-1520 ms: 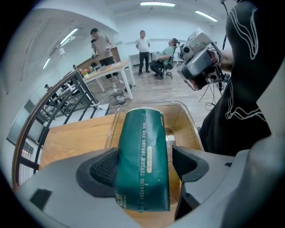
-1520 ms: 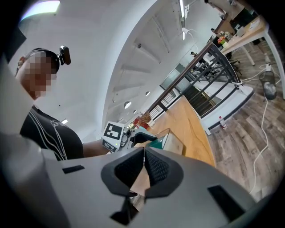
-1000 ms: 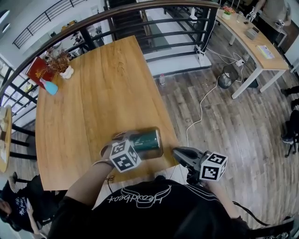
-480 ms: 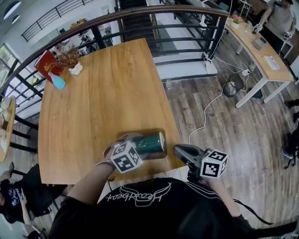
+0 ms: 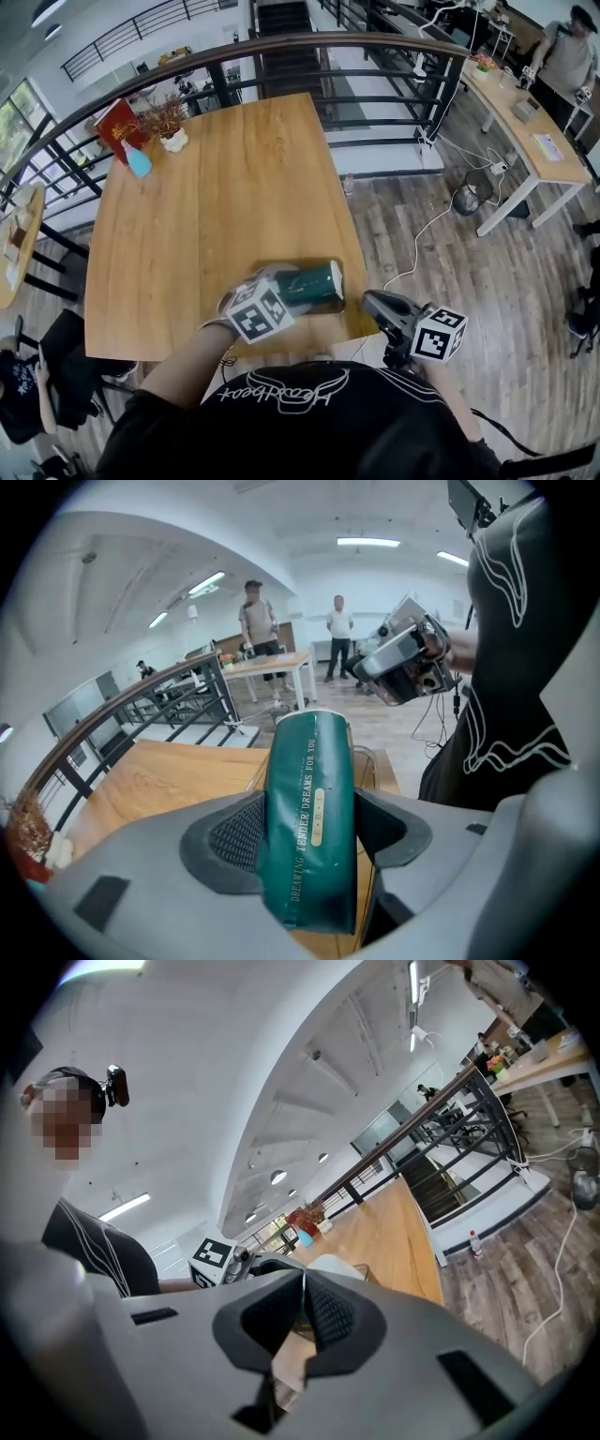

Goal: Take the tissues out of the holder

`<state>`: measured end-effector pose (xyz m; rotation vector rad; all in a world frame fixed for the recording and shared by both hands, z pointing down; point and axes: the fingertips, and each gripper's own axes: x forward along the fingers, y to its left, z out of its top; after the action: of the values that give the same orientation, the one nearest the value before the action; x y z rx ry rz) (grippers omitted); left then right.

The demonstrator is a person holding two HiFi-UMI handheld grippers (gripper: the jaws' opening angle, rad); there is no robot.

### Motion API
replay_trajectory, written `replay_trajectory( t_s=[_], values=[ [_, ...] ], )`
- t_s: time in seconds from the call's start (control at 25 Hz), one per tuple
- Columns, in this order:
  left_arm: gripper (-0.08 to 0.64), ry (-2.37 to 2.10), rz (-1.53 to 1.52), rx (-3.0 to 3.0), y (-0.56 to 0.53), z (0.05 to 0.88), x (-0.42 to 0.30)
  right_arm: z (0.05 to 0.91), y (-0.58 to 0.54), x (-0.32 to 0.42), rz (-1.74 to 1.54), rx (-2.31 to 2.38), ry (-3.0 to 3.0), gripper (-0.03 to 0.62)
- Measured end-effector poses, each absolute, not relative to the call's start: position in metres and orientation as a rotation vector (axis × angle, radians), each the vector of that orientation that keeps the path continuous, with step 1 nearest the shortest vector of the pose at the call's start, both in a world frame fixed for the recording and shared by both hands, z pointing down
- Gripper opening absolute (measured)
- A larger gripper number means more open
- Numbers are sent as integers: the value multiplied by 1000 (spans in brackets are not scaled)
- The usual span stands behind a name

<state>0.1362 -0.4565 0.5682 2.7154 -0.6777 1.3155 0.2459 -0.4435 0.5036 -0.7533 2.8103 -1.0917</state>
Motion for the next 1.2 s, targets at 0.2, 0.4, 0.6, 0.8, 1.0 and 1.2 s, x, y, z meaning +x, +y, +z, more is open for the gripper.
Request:
replay_trajectory(
  t_s=[0.2,0.4,0.6,0.8,1.0,1.2],
  values=[
    [305,-801,1233,2742,-453,542,123,490,-430,243,-1044,-794,2789,18],
    [304,-922,1034,2768,-437,511,111,476,-407,228,-995,-839,2775,17],
    [304,-1040,851,2791,-409,480,90,454,-373,208,-922,-847,2777,17],
    [304,-1160,604,2813,-373,439,63,426,-330,188,-857,-837,2766,18],
    [304,-1163,324,2846,-317,400,42,397,-272,159,-784,-814,2761,17],
    [304,-1126,139,2860,-255,368,25,375,-213,136,-726,-809,2767,18]
  ],
)
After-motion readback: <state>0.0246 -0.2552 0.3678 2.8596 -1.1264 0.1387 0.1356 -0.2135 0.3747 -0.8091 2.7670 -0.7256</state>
